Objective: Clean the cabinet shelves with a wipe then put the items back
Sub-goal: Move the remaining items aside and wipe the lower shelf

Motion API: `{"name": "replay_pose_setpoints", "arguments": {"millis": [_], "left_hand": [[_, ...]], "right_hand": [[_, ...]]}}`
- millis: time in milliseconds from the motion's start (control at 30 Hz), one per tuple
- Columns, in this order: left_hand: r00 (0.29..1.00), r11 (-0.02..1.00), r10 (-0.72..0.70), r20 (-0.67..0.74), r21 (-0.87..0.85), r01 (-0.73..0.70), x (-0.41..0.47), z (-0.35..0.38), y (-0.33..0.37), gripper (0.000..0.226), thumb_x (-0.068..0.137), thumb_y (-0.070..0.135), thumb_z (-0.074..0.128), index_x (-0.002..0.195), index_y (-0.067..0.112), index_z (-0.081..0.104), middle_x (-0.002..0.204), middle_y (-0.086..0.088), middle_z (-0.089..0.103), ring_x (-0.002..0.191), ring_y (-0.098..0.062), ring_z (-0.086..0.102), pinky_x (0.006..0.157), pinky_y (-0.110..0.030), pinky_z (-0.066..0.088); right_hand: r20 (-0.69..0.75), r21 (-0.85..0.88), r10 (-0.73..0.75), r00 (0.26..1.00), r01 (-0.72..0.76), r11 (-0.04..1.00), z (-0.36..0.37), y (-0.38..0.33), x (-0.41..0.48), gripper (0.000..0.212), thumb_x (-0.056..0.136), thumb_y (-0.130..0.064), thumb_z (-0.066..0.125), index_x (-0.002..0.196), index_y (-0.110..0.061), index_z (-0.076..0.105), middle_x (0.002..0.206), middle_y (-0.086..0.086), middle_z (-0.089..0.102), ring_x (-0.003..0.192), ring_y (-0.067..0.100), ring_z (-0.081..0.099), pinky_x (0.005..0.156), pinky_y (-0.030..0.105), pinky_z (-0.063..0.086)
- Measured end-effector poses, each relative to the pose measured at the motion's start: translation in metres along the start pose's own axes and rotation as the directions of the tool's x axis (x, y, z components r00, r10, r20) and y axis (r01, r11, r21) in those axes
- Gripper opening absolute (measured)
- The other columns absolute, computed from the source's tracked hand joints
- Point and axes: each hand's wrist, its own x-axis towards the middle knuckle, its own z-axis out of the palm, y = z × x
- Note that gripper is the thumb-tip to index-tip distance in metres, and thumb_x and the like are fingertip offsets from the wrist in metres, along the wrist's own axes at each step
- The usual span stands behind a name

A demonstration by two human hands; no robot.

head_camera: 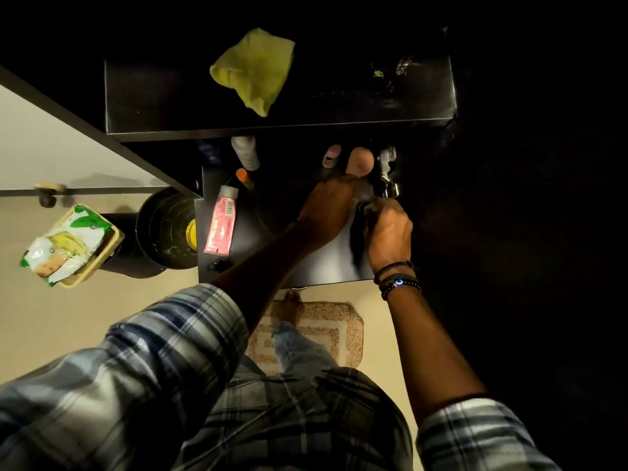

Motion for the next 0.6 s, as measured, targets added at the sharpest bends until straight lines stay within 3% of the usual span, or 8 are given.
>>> {"name": "replay_pose_setpoints", "arguments": {"millis": [133,367,500,600], "left_hand": [[1.000,1.000,-0.004,-0.012,0.003,0.004,-0.001,0.000,0.002,0.029,0.087,0.005,0.056,0.116,0.010,0.061,0.123,-0.008,0.062,0.110,-0.029,0.058,0.086,-0.034,0.043],[1.000,0.999,-0.007,0.000,-0.045,0.007,-0.012,-0.008,-0.008,0.040,0.089,0.010,0.054,0.129,0.007,0.053,0.133,-0.013,0.055,0.120,-0.031,0.054,0.096,-0.043,0.046],[0.991,0.999,-0.006,-0.135,-0.033,0.001,-0.035,-0.030,-0.023,0.038,0.090,0.012,0.056,0.128,0.010,0.054,0.128,-0.015,0.057,0.110,-0.033,0.059,0.087,-0.042,0.051],[0.960,0.990,-0.139,-0.242,-0.039,0.133,-0.059,-0.051,-0.044,0.036,0.093,0.016,0.054,0.128,0.010,0.054,0.126,-0.014,0.058,0.111,-0.030,0.058,0.089,-0.039,0.049]], "right_hand": [[0.004,0.024,0.010,1.000,-0.010,1.000,-0.001,0.001,0.000,0.018,0.091,-0.006,0.052,0.101,-0.002,0.066,0.104,0.019,0.064,0.093,0.036,0.063,0.080,0.040,0.052],[-0.035,0.084,0.002,0.999,0.001,0.996,-0.003,-0.002,-0.001,0.017,0.088,-0.012,0.058,0.103,-0.007,0.064,0.105,0.014,0.063,0.090,0.031,0.063,0.078,0.038,0.053],[-0.081,0.215,-0.040,0.996,0.057,0.975,-0.003,-0.018,0.000,0.019,0.085,-0.014,0.065,0.103,-0.008,0.064,0.102,0.013,0.062,0.084,0.028,0.064,0.075,0.039,0.055],[-0.053,0.275,-0.127,0.990,0.137,0.952,0.004,-0.039,0.005,0.020,0.084,-0.012,0.066,0.104,-0.008,0.066,0.100,0.012,0.063,0.086,0.025,0.063,0.076,0.022,0.049]]}}
